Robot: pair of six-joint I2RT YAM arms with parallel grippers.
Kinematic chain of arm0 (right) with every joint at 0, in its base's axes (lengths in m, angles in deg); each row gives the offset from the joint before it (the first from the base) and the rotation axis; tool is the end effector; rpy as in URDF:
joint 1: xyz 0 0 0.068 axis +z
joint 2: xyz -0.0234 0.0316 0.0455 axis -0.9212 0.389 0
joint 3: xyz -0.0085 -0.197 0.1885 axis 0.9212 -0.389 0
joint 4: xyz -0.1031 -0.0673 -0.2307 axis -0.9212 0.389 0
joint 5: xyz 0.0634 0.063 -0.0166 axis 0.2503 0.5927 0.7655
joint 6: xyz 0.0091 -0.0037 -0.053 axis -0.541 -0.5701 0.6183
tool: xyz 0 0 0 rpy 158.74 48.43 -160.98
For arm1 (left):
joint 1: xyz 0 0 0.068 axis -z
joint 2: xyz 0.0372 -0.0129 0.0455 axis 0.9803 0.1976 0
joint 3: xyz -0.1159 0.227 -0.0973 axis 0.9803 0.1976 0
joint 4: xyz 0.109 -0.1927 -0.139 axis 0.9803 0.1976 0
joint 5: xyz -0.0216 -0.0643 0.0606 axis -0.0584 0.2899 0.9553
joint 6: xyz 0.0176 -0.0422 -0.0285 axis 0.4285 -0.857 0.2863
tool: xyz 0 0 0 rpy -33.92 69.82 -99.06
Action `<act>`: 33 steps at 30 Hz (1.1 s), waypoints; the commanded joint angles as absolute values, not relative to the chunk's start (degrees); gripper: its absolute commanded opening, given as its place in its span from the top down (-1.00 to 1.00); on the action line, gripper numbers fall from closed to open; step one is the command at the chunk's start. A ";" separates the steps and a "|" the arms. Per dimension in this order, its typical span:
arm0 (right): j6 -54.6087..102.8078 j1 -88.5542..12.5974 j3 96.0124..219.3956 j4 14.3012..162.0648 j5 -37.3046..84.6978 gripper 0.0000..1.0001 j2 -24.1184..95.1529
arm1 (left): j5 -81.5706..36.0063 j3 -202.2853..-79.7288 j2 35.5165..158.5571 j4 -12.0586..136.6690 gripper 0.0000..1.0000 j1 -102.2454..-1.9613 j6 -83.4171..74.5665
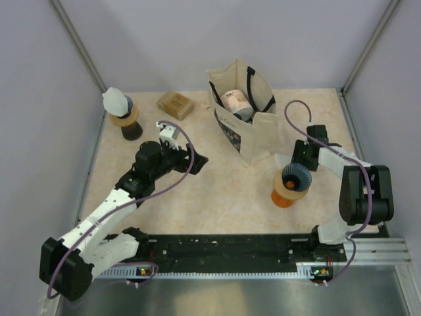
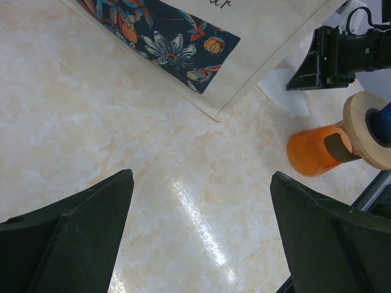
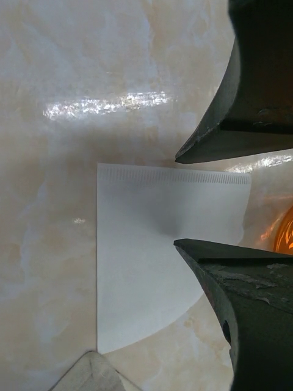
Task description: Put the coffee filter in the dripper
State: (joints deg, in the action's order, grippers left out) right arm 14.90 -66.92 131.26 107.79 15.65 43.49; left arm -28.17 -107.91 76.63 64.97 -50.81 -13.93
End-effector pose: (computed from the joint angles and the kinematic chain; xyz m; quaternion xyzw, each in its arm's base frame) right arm 0.2969 0.0007 0.1715 0.1340 0.9567 0.0330 0.2561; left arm 0.1949 -0.1122 0.2894 0.1176 0.7900 -0.3325 0.5015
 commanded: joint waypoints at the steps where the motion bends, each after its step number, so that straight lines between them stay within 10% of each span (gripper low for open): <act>1: 15.97 -65.26 134.89 107.27 13.34 -0.07 45.75 | -28.06 -108.56 77.27 63.27 -0.97 -51.27 -14.03; 14: 14.66 -62.19 136.91 109.03 7.88 0.02 51.29 | -26.91 -108.83 77.26 63.79 -0.97 -51.27 -13.68; 28: 12.19 -62.10 135.51 107.01 7.62 0.98 49.45 | -26.56 -109.00 77.53 64.15 -0.97 -51.44 -13.76; 33: 12.81 -62.10 135.33 106.92 6.04 1.00 43.75 | -26.74 -109.00 77.44 64.23 -0.98 -51.53 -13.85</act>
State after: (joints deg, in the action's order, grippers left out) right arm 12.87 -62.70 135.70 107.27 7.52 49.11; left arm -27.08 -107.91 77.31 65.91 -51.10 -13.90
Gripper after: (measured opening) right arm 0.007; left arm 0.986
